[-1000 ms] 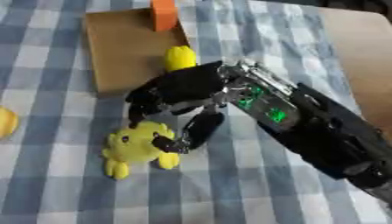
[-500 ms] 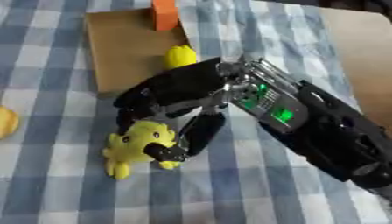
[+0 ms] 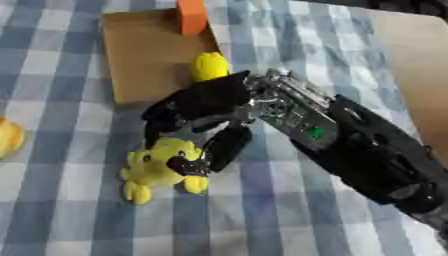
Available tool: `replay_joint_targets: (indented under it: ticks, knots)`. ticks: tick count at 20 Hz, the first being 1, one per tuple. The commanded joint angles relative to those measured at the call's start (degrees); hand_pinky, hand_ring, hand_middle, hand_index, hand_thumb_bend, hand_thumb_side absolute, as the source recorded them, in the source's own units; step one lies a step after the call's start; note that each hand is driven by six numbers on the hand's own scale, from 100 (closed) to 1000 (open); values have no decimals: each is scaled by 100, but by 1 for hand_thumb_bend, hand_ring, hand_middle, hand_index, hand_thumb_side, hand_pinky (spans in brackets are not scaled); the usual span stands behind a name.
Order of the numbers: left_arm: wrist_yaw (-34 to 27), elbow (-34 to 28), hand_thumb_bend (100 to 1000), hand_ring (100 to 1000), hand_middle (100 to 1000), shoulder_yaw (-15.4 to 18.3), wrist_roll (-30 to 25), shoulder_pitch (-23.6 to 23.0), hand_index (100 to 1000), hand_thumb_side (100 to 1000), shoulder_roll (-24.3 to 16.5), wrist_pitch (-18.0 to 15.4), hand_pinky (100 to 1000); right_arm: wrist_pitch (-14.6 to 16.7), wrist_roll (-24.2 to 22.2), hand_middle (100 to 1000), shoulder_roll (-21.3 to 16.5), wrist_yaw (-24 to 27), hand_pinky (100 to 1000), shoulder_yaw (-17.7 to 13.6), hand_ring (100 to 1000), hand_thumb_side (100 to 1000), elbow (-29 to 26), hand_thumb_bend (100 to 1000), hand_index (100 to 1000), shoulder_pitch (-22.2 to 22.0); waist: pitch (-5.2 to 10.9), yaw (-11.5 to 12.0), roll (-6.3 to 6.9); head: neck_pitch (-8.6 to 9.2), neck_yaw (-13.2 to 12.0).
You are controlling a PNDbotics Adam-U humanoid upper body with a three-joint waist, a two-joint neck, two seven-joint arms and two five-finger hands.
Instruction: Pick up objects on the table and place them in the box.
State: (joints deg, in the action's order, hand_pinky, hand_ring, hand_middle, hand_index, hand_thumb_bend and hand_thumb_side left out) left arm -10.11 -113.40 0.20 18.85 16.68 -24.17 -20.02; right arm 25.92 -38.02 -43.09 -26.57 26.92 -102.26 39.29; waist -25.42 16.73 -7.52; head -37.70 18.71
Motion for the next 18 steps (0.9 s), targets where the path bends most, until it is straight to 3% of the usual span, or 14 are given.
replay_joint_targets:
  ticks: [1,6,12,15,18]
  knots:
    - [-11,-119,100,758,703,29,-13,58,842,648,-71,-8,984,114,-22,832,-33,-102,936,14,987,945,125,100,1000,43,97,16,36,43,4]
    - [-10,-119,100,758,703,37,-5,60,842,648,-63,-9,984,391,-134,802,46,-441,928,108,974,978,121,100,1000,-22,90,11,36,42,35]
    - [-27,-119,100,758,703,31,-13,78,842,647,-61,-4,983,439,202,776,145,-1232,904,194,949,725,262,100,1000,-75,103,-8,43,98,388]
    - [-33,-119,100,758,703,33,-13,77,842,647,-57,-4,983,387,483,700,218,-1560,866,233,902,528,462,100,1000,-82,108,-10,58,111,465]
    - [-39,-119,100,758,703,31,-16,78,841,647,-56,-5,983,352,810,621,282,-1720,834,269,860,320,605,100,913,-86,115,-17,75,94,443]
